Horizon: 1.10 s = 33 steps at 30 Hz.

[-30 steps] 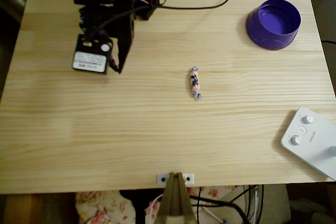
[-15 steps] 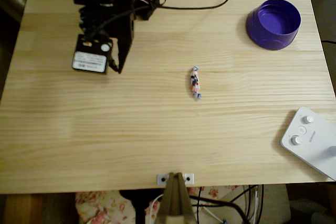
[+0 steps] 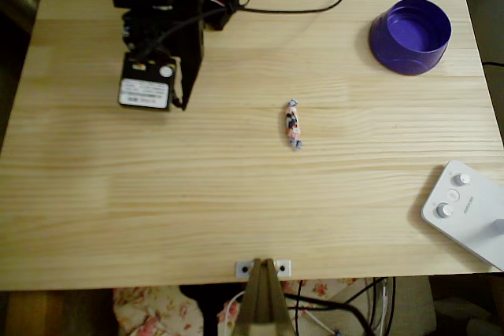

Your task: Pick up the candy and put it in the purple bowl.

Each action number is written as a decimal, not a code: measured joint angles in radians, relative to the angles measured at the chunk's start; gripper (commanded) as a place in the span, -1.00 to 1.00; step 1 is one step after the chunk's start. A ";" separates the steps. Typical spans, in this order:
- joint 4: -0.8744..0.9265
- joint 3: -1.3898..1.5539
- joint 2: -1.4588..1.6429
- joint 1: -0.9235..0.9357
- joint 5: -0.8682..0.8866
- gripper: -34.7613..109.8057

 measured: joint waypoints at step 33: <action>0.330 -0.611 -0.472 -0.198 0.218 -0.54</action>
